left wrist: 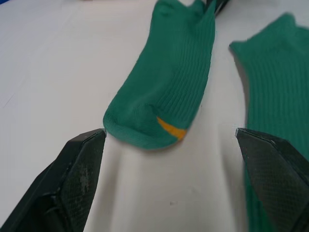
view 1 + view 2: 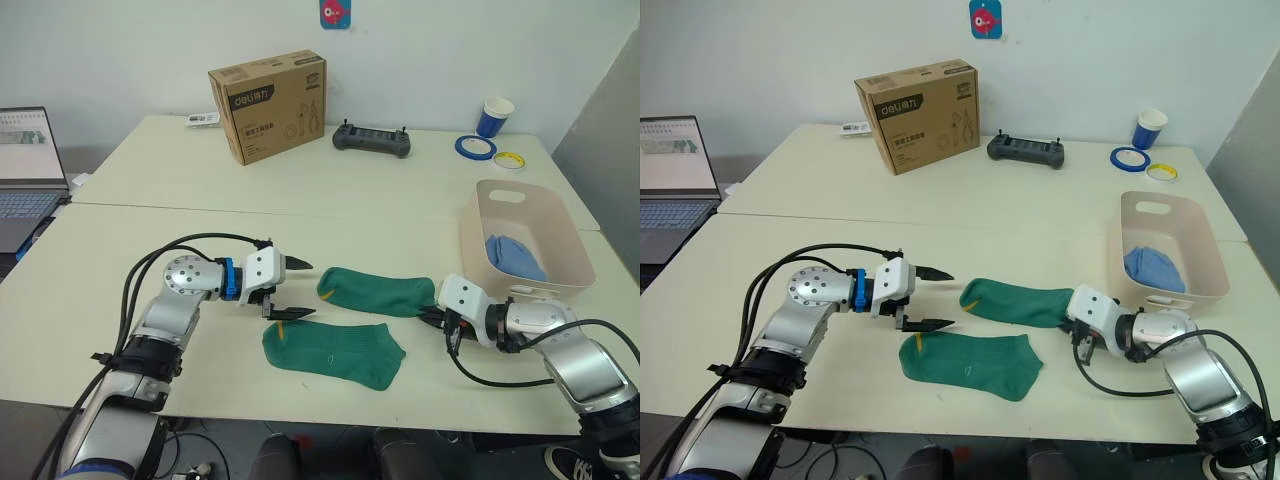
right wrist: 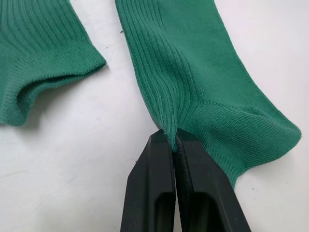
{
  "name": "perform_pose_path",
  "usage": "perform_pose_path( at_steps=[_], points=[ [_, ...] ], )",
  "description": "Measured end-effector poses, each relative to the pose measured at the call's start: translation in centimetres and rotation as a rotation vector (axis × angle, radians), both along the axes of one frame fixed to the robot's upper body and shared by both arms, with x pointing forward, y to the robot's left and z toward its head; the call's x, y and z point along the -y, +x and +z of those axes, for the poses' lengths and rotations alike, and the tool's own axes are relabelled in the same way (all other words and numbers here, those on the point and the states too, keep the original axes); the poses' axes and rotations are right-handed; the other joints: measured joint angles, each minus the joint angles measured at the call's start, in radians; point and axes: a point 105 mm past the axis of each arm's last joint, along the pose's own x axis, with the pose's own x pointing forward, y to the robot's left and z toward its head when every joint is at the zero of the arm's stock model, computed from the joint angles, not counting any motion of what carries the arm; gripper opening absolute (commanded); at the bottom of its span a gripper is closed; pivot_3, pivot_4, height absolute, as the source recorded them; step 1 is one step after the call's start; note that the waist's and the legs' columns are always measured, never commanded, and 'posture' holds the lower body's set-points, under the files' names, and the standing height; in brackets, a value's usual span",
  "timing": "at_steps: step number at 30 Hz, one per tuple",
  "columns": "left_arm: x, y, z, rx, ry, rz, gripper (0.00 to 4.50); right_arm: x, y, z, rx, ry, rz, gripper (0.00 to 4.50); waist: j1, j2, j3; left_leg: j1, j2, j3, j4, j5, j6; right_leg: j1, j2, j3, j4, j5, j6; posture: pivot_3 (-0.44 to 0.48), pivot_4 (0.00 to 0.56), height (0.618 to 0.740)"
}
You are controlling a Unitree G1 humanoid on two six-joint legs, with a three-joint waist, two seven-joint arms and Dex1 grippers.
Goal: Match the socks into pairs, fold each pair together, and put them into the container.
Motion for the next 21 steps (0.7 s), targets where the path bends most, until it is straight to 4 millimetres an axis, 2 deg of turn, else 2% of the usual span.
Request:
perform_pose_path(
  at_steps=[3,8,9,16,20,21],
  points=[
    [0.5,0.1,-1.0,0.019,0.030,-0.035,4.50,-0.3,-0.2,0.2,-0.007,0.027,0.012,1.37,0.000,0.000,0.000,0.000,0.000,0.000,0.000,0.000,0.000,0.000,0.000,0.000,0.000,0.000,0.000,0.000,0.150,0.740],
    [0.6,0.8,-0.6,0.069,0.035,-0.039,4.50,0.0,-0.5,1.5,0.042,0.058,0.027,3.29,0.003,0.000,0.000,0.000,0.000,0.000,0.000,0.000,0.000,0.000,0.000,0.000,0.000,0.000,0.000,0.000,0.150,0.740],
    [0.6,0.9,-0.6,0.078,0.041,-0.040,4.50,0.2,-0.4,1.9,0.063,0.052,0.029,3.50,0.002,0.000,0.000,0.000,0.000,0.000,0.000,0.000,0.000,0.000,0.000,0.000,0.000,0.000,0.000,0.000,0.150,0.740],
    [1.1,1.7,-0.5,0.150,0.062,-0.056,4.50,1.9,-0.7,2.3,0.243,-0.159,0.155,3.50,0.006,0.000,0.000,0.000,0.000,0.000,0.000,0.000,0.000,0.001,0.000,0.000,0.000,0.001,0.001,0.000,0.150,0.740],
    [1.4,1.9,-0.5,0.182,0.075,-0.075,4.50,2.0,-0.4,0.9,0.285,-0.257,0.220,3.50,0.008,0.000,0.000,0.000,-0.001,0.001,0.001,0.000,0.000,0.001,0.000,0.000,0.000,0.001,0.001,0.000,0.150,0.740],
    [1.5,1.9,-0.4,0.190,0.074,-0.082,4.31,1.9,-0.2,0.7,0.303,-0.267,0.231,3.55,0.008,0.000,0.000,0.000,-0.001,0.001,0.001,0.000,0.000,0.001,0.000,0.001,0.000,0.001,0.002,0.000,0.150,0.740]
  ],
)
